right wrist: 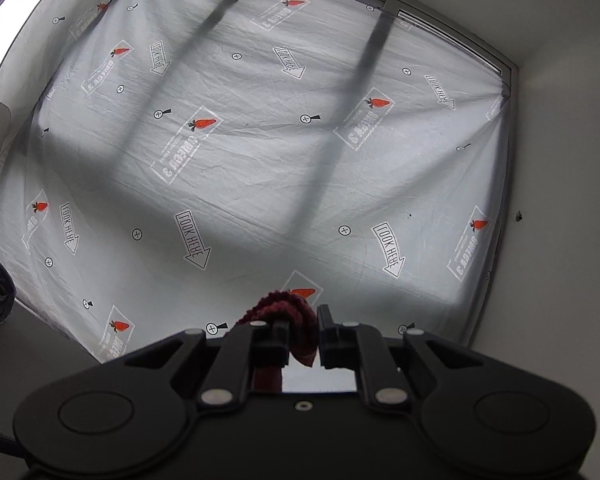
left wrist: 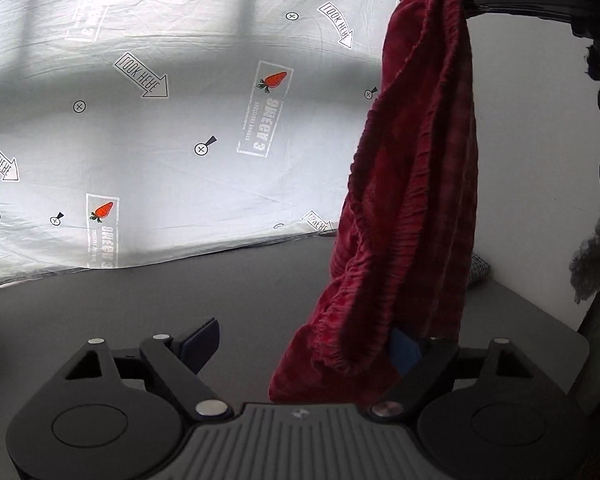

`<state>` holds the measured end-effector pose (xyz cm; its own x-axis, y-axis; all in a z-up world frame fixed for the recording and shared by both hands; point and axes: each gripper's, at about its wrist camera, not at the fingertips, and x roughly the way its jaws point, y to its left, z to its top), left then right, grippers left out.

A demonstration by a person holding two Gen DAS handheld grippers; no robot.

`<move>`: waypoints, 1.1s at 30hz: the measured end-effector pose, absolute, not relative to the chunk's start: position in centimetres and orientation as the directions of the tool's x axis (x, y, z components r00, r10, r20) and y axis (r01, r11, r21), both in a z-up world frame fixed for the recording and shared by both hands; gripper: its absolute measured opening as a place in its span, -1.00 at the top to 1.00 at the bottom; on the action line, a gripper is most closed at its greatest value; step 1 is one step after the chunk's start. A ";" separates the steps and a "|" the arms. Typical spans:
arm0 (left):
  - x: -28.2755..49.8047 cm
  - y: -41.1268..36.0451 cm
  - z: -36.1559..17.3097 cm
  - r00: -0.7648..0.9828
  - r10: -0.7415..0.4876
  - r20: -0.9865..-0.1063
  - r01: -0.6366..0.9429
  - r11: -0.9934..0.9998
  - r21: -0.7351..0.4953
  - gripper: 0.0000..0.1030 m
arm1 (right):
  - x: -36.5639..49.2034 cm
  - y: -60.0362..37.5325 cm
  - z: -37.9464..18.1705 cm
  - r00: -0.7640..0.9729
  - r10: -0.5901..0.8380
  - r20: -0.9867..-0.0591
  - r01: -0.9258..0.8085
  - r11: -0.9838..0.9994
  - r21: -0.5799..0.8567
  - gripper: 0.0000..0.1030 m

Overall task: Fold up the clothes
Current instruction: 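Grasp the red gingham shorts with the right gripper and lift them from the pile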

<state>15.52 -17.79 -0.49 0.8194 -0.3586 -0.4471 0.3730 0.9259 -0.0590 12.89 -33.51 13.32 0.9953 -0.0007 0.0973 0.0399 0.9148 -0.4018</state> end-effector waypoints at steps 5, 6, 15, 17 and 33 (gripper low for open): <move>16.1 -17.4 0.1 0.823 -0.331 -0.461 0.355 0.934 -0.037 -0.27 | 12.6 -33.7 13.5 0.993 0.009 0.114 0.037 0.916 -0.398 0.74; 16.2 -17.3 0.3 0.823 -0.327 -0.464 0.346 0.937 -0.046 -0.26 | 12.5 -33.7 13.6 0.993 0.010 0.119 0.039 0.917 -0.398 0.74; 16.3 -18.2 2.9 0.869 -0.306 -0.389 0.316 0.948 -0.038 -0.03 | 11.4 -34.8 15.7 0.981 0.041 0.191 0.026 0.941 -0.336 0.74; 16.7 -18.5 3.3 0.879 -0.296 -0.373 0.307 0.951 -0.032 0.42 | 11.1 -35.1 16.2 0.976 0.057 0.209 0.014 0.947 -0.322 0.74; 9.5 -14.7 13.7 0.993 -0.105 -0.060 0.107 0.994 0.031 0.76 | 6.5 -38.3 20.0 0.936 0.149 0.319 -0.054 0.956 -0.287 0.74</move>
<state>9.52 -14.72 13.69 0.9927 -0.1046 -0.0599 0.1066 0.9938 0.0312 6.54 -38.32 19.98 0.9358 0.1489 0.3194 -0.0540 0.9563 -0.2874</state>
